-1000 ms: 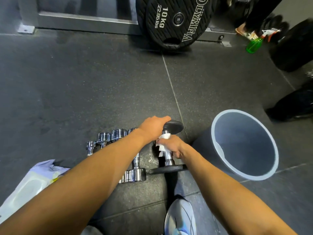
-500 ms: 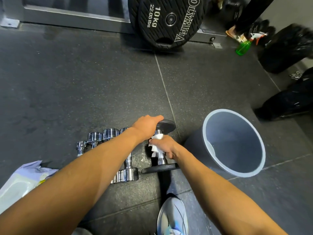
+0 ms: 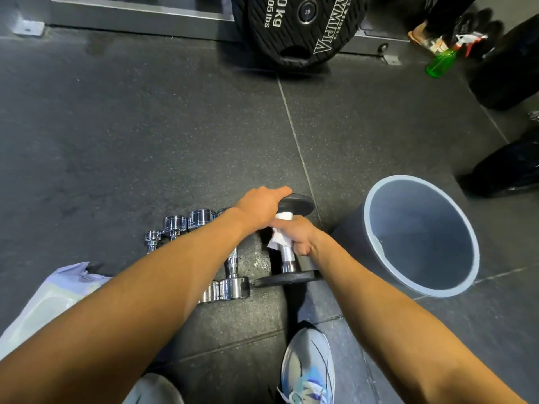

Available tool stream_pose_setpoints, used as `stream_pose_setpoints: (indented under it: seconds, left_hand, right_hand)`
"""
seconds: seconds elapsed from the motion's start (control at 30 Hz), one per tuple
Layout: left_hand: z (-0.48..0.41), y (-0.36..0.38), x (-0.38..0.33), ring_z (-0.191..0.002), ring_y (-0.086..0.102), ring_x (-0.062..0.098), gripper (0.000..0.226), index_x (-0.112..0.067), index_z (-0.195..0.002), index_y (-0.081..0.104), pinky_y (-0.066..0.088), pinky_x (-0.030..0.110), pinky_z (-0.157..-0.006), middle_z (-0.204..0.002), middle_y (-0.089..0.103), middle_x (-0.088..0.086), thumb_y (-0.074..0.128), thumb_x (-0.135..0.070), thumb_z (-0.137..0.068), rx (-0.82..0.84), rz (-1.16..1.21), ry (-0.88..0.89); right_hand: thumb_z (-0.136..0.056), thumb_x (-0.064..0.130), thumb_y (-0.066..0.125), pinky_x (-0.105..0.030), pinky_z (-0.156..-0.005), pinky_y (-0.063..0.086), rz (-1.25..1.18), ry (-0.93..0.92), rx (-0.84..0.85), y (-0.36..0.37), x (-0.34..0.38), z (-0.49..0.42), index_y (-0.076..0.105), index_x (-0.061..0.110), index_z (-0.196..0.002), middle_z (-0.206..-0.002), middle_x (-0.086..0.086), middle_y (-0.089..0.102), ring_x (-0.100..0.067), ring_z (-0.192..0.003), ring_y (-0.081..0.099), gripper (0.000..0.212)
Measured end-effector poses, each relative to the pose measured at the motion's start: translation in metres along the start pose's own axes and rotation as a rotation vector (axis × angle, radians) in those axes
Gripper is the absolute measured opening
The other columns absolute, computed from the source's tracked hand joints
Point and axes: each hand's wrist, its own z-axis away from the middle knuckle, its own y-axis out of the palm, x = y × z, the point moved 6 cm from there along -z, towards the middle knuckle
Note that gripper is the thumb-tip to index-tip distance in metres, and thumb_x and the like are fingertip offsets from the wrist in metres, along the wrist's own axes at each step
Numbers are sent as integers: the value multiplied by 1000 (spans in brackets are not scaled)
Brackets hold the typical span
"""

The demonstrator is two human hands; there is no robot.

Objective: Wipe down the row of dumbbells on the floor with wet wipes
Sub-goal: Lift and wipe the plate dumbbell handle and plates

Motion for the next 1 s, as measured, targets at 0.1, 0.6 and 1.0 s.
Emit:
stream_pose_setpoints:
  seconds: [0.1,0.6,1.0]
  left_hand:
    - [2,1,3,-88,61,36,36,-26,-126,49,53,46,-73,-104,68,15,51,-5,-96,-9,12,-1]
    - [3,1,4,-90,61,36,42,-24,-138,48,47,41,-72,-104,67,18,51,-7,-100,-34,2,-4]
    - [6,-1,6,-93,61,35,40,-23,-139,47,47,42,-75,-108,68,17,51,-9,-102,-19,10,-7]
  right_hand:
    - [-96,18,69,-32,-62,60,50,92,231,-1,-25,11,65,5,-105,-82,-8,69,-16,-67,69,16]
    - [-93,13,72,-26,-56,56,210,18,18,-4,-15,-4,66,2,-106,-77,-10,69,-16,-57,65,19]
    - [-92,22,74,-32,-79,56,383,69,369,-7,-35,17,69,4,-112,-97,-12,74,-21,-87,68,27]
